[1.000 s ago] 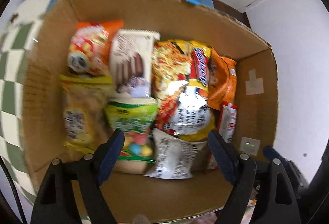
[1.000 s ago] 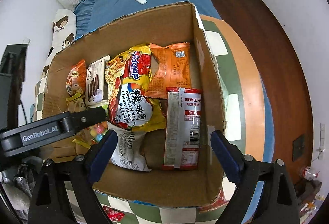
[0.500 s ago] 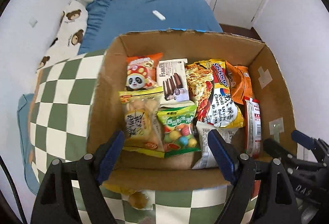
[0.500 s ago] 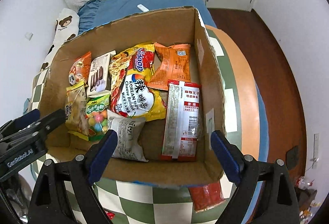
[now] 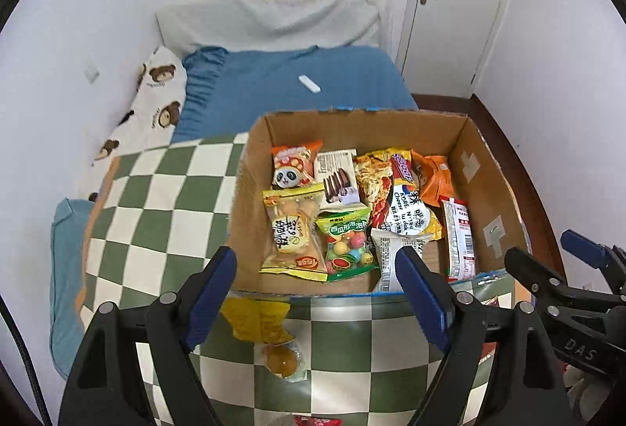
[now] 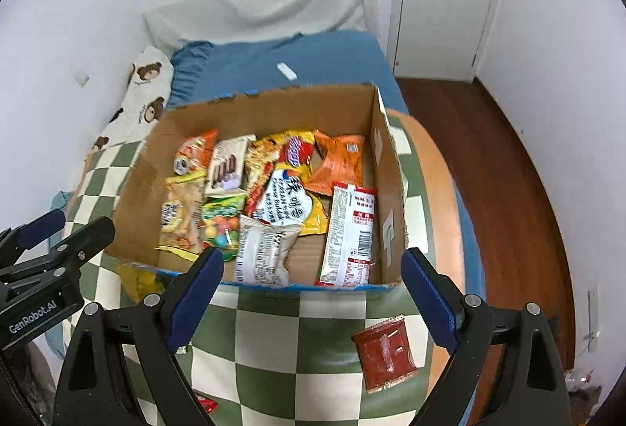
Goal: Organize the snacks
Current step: 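Move both open tools back over the snacks on the blanket, then grasp the egg-yolk snack with the left tool while the right tool grasps the brown jelly pack, then carry the egg-yolk snack and brown jelly pack into the box, open both tools, then grasp the yellow Haidilao bag with the left tool while the right tool grasps the red candy pack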
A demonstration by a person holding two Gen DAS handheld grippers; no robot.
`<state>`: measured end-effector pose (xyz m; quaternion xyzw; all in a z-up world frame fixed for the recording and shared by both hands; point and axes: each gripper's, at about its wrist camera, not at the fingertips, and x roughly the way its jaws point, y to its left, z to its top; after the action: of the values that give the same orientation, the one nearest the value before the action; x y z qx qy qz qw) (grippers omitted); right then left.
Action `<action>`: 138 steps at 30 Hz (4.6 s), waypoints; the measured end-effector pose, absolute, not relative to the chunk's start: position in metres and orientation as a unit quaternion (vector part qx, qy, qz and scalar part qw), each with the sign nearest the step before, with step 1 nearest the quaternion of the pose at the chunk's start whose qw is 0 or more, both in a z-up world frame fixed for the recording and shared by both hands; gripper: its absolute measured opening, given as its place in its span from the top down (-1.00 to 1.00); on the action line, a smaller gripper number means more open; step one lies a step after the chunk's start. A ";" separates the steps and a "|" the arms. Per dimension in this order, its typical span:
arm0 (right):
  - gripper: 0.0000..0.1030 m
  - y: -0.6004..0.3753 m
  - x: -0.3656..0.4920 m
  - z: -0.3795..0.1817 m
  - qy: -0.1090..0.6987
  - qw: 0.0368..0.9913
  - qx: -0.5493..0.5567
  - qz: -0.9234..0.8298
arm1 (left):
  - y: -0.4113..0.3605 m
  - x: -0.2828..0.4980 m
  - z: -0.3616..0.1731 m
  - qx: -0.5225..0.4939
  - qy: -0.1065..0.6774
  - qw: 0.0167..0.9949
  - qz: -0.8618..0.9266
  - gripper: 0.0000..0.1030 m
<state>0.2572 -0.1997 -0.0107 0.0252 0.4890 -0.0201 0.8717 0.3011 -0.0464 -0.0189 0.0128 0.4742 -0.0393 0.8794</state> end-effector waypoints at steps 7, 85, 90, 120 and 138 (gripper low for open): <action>-0.83 -0.189 0.225 0.026 0.455 0.890 0.031 0.000 | -0.033 0.276 0.003 -0.004 0.456 0.889 -0.040 -0.61; -0.14 -0.192 0.250 -0.046 0.519 0.841 0.138 0.062 | -0.060 0.318 -0.039 -0.086 0.583 0.790 -0.170 -0.02; -0.14 -0.210 0.324 -0.055 0.534 0.835 0.131 0.040 | -0.072 0.389 -0.056 -0.061 0.597 0.784 -0.158 -0.02; -0.83 -0.204 0.434 -0.148 0.637 0.764 0.105 0.004 | -0.079 0.493 -0.117 -0.035 0.665 0.736 -0.119 -0.77; -0.83 -0.204 0.356 -0.084 0.569 0.820 0.061 -0.025 | -0.037 0.407 -0.077 0.011 0.564 0.824 -0.050 -0.77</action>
<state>0.3560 -0.2037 -0.0835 0.0609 0.5691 -0.0253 0.8196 0.4072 -0.0366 -0.0773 0.0107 0.5642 -0.0503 0.8240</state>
